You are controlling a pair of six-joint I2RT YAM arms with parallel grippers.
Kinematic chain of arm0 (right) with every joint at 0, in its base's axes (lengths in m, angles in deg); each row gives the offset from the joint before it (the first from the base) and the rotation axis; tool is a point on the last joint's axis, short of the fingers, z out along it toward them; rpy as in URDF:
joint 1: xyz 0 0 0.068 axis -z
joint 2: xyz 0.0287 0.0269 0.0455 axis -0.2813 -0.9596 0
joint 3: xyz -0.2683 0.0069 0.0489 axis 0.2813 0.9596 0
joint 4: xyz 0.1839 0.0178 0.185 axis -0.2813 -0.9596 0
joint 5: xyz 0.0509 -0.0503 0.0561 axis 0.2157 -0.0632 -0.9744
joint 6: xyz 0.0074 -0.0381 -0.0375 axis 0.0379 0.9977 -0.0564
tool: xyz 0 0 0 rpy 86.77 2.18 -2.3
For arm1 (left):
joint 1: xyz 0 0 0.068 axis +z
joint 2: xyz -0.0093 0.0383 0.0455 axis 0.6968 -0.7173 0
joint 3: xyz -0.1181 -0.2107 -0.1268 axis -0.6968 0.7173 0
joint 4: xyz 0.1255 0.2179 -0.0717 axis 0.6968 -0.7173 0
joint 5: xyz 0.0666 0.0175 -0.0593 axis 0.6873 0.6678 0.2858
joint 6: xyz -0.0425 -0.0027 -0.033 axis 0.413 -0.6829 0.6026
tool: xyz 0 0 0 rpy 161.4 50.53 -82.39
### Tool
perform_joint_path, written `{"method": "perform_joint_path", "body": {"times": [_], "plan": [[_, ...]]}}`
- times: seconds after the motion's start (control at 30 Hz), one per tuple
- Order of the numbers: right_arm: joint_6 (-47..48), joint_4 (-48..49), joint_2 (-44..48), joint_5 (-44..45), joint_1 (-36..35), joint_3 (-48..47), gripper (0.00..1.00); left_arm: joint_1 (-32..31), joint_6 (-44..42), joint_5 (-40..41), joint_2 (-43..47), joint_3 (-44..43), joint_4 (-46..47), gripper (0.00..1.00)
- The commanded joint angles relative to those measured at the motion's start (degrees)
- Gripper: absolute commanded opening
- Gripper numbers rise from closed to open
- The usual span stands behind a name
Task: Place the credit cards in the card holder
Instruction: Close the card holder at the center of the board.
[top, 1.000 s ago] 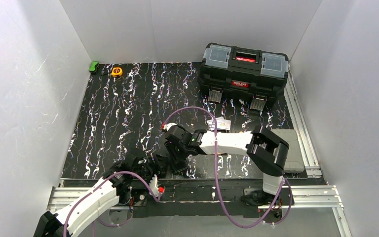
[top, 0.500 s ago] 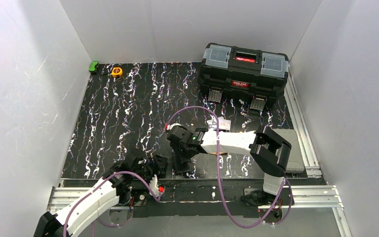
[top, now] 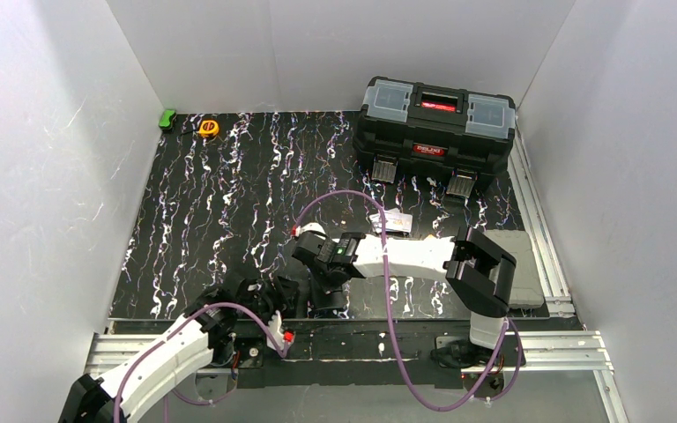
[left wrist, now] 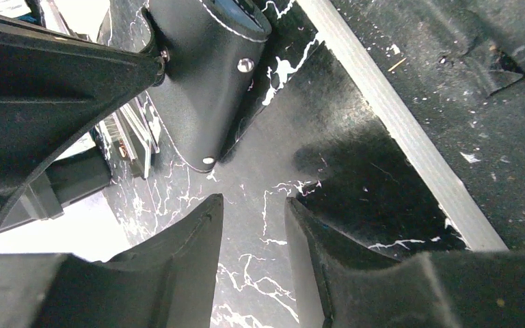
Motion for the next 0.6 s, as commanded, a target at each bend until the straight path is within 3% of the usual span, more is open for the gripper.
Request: {"method": "perform_joint_path", "body": {"times": [0.0,0.57], "plan": [[-1.4,-3.4,0.7,2.0,-0.3,-1.8,0.01,0.0,-0.2,-1.7,-3.1,0.0,-4.8,0.38],[-4.5,3.2,6.2,-1.6,1.2,6.8,0.01,0.0,-15.1,-11.8,-32.8,-7.8,9.5,0.43]]}}
